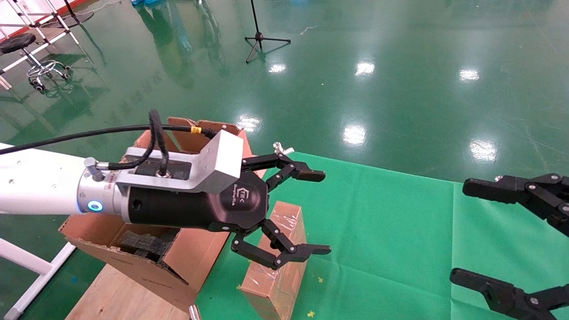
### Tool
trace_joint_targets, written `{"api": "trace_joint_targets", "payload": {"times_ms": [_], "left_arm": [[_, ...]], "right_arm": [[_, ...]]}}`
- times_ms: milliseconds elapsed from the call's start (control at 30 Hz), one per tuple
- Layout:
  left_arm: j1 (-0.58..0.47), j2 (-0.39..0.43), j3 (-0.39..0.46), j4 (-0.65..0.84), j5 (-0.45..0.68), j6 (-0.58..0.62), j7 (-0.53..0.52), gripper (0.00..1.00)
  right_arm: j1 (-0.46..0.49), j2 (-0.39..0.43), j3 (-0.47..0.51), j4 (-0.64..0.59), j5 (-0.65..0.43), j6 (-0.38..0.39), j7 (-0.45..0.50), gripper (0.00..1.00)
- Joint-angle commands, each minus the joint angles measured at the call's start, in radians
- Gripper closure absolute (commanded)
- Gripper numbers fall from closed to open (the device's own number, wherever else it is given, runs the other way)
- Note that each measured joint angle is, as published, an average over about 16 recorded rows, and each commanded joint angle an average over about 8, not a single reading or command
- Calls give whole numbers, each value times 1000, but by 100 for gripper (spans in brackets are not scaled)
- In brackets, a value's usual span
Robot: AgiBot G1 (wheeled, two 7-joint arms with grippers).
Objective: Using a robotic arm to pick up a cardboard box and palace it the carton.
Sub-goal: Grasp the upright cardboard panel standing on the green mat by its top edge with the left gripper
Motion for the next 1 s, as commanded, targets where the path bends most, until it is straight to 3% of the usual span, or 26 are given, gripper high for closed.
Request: {"api": "trace_joint_targets", "payload": {"times_ms": [33, 200, 533, 733, 1000], "left_arm": [[0, 0, -1, 4, -3, 4, 6, 0], [-43, -3, 34, -6, 135, -66, -61, 0], [-218, 63, 145, -7, 410, -83, -328, 0], [-344, 130, 228, -6, 586, -18, -588, 0], [-518, 244, 347, 0, 768, 153, -988, 0]], "right_arm": [[0, 0, 0, 0, 0, 0, 0, 100], [0, 0, 0, 0, 0, 0, 0, 100], [0, 0, 0, 0, 0, 0, 0, 100], [0, 0, 0, 0, 0, 0, 0, 100], [0, 0, 0, 0, 0, 0, 0, 100]]}}
